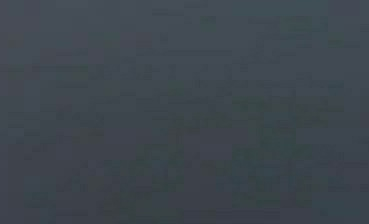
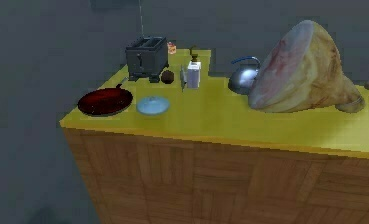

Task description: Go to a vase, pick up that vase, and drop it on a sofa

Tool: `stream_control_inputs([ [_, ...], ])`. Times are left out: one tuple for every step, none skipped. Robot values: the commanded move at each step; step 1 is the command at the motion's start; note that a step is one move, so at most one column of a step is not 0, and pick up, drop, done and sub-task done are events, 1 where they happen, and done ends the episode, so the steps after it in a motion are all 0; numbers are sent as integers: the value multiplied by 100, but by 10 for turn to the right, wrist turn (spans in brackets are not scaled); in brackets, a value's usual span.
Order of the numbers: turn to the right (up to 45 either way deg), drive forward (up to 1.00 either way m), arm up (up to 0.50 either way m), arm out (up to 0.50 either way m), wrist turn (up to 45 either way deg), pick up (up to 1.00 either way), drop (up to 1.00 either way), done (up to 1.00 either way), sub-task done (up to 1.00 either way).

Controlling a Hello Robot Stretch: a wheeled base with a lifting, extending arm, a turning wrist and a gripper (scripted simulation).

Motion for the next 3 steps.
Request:
stream_control_inputs([
  [0,0,50,0,0,0,0,0,0],
  [0,0,38,0,0,0,0,0,0],
  [0,0,0,48,0,0,0,0,0],
])
